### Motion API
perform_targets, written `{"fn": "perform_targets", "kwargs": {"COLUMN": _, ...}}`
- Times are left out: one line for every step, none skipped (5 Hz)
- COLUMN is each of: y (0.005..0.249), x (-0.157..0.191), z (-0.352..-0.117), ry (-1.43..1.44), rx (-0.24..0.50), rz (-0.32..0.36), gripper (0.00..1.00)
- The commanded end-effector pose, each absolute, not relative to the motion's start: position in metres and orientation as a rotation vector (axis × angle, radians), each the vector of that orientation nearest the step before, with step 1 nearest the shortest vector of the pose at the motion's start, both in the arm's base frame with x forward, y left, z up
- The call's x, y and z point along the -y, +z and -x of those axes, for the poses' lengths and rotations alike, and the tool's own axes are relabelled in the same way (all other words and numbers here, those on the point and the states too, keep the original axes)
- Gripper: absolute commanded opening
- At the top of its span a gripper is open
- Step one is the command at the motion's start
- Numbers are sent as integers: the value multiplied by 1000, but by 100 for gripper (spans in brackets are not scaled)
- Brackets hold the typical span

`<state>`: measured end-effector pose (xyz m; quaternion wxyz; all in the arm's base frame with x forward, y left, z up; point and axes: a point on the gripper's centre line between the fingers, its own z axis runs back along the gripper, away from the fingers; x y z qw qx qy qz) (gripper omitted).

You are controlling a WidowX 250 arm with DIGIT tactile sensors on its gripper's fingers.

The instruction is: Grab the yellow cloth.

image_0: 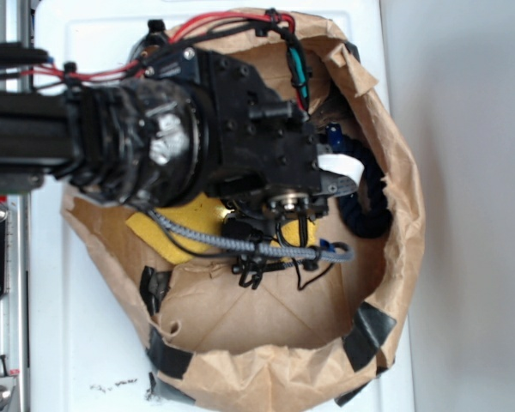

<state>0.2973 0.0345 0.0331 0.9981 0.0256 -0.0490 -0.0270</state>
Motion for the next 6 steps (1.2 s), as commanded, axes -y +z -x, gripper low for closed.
{"fn": "perform_targets", "kwargs": {"y": 119, "x": -25, "z": -273, "ry": -9, "rx": 169, "rz": 23, "gripper": 0}}
{"fn": "perform_targets", "kwargs": {"y": 161, "x": -15, "z": -274, "ry": 25, "rx": 150, "rz": 55, "gripper": 0}}
{"fn": "perform_targets", "kwargs": {"y": 178, "x": -14, "z": -277, "ry": 86, "rx": 164, "rz": 6, "gripper": 0}}
{"fn": "perform_targets", "kwargs": {"y": 204, "x": -11, "z": -279, "ry": 127, "rx": 205, "rz": -3, "gripper": 0}}
{"fn": "perform_targets", "kwargs": {"y": 232, "x": -9, "z": -275, "ry": 119, "rx": 215, "rz": 74, "gripper": 0}}
{"fn": "perform_targets", "kwargs": {"y": 257, "x": -11, "z": -272, "ry": 142, "rx": 236, "rz": 89, "gripper": 0}}
